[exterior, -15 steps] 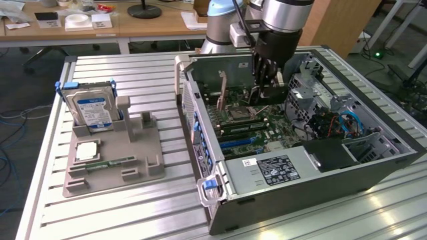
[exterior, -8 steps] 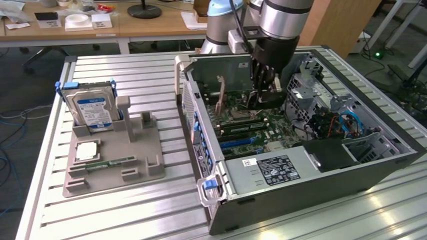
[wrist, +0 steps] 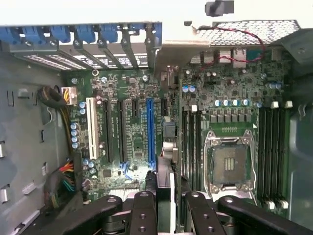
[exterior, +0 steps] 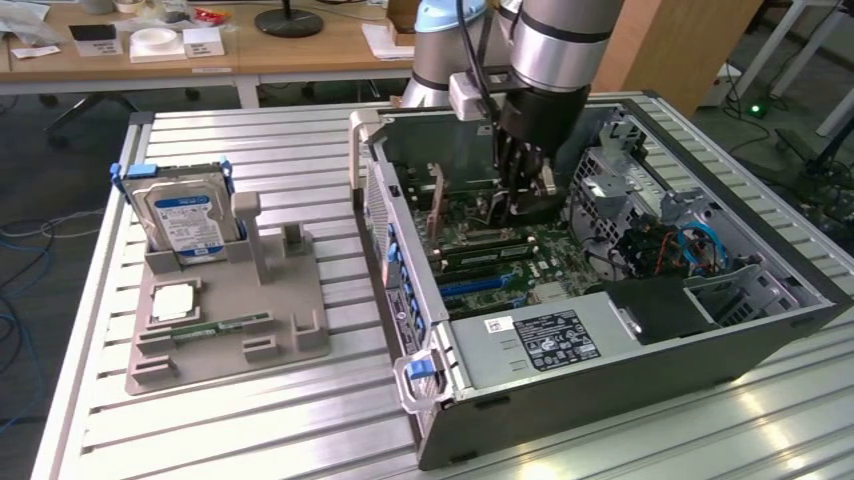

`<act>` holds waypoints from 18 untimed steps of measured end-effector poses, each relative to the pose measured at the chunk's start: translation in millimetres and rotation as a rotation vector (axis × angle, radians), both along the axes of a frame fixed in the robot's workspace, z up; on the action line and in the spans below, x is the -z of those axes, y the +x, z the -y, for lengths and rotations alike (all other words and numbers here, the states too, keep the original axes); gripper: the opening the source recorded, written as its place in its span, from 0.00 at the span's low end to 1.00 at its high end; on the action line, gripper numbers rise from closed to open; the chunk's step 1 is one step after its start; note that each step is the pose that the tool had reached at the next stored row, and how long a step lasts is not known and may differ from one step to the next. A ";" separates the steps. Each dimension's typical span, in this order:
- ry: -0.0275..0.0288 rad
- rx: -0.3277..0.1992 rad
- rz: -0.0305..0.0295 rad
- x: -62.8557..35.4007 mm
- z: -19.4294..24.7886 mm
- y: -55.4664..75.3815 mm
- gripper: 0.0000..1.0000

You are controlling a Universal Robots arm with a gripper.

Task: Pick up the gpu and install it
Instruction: 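Insert the gpu into the slot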

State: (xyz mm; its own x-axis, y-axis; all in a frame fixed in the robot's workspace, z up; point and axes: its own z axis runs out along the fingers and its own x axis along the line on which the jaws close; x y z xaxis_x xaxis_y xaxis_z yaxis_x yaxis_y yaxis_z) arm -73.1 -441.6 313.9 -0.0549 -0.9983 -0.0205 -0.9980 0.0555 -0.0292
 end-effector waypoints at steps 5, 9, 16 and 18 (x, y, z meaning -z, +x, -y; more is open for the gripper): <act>-0.0001 -0.002 -0.0035 3.8 5.7 -0.2 0.27; 0.0002 -0.002 -0.0037 6.6 10.3 -2.7 0.27; -0.0002 -0.002 -0.0059 14.6 12.1 -6.3 0.27; 0.0000 -0.002 -0.0061 17.0 13.1 -6.4 0.27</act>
State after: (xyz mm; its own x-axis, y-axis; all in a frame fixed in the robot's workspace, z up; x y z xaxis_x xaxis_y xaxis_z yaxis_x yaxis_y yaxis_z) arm -79.5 -454.6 296.9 -0.0535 -0.9984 -0.0202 -0.9983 0.0540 -0.0231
